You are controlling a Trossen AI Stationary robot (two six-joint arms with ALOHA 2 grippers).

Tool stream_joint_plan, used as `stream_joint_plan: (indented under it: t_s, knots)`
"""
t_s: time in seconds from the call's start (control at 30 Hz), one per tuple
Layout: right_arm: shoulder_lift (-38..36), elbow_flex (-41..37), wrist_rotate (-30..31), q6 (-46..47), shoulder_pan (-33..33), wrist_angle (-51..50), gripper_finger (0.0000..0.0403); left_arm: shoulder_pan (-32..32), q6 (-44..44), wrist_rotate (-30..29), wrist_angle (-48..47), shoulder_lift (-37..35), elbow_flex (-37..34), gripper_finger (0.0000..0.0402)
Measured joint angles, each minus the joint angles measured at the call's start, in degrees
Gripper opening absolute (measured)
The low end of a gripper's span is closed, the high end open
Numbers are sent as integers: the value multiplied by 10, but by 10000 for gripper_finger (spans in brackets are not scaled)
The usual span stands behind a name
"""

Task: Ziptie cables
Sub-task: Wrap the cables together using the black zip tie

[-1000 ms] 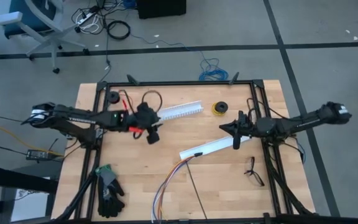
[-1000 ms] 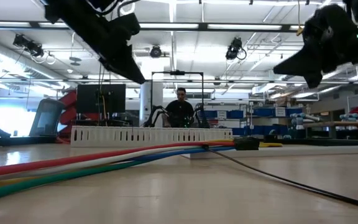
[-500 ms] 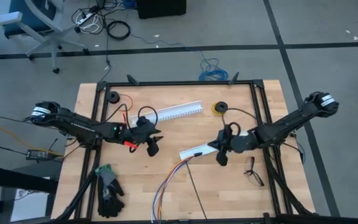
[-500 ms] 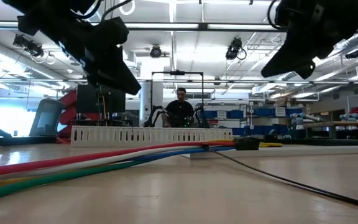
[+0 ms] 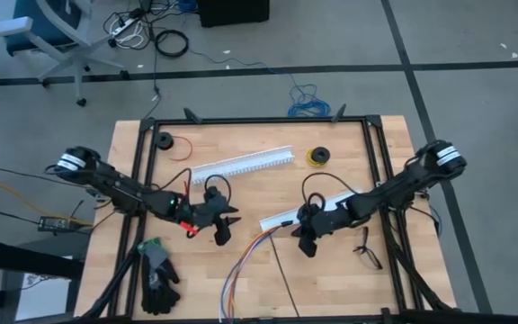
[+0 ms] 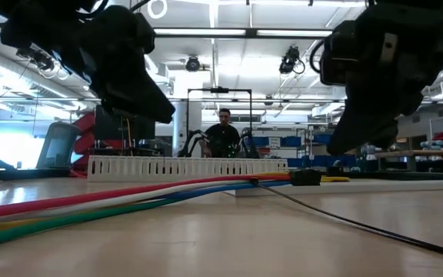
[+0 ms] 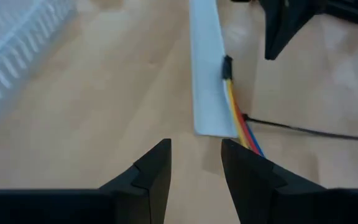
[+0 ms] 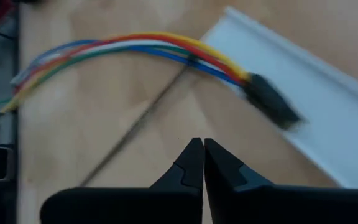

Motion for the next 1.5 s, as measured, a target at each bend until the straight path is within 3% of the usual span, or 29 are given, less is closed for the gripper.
stream_joint_plan:
  t_s: [0.27,0.5,0.83,0.93,1.07,1.5]
  knots:
    - [84,3,-26,11,-9,130,48,-41,-28,-25,36,36,0,151]
    - [149,41,-26,44,-17,128,72,-56,-44,-36,57,47,0,151]
    - [215,118,-34,29,-32,127,75,-59,-44,-41,70,51,0,151]
    - [224,129,-54,28,-38,125,61,-60,-44,-41,69,51,0,151]
    - [224,130,-55,-20,-39,123,9,-59,-42,-41,67,51,0,151]
    - [173,131,28,-100,-7,149,0,-59,-39,-46,66,51,0,151]
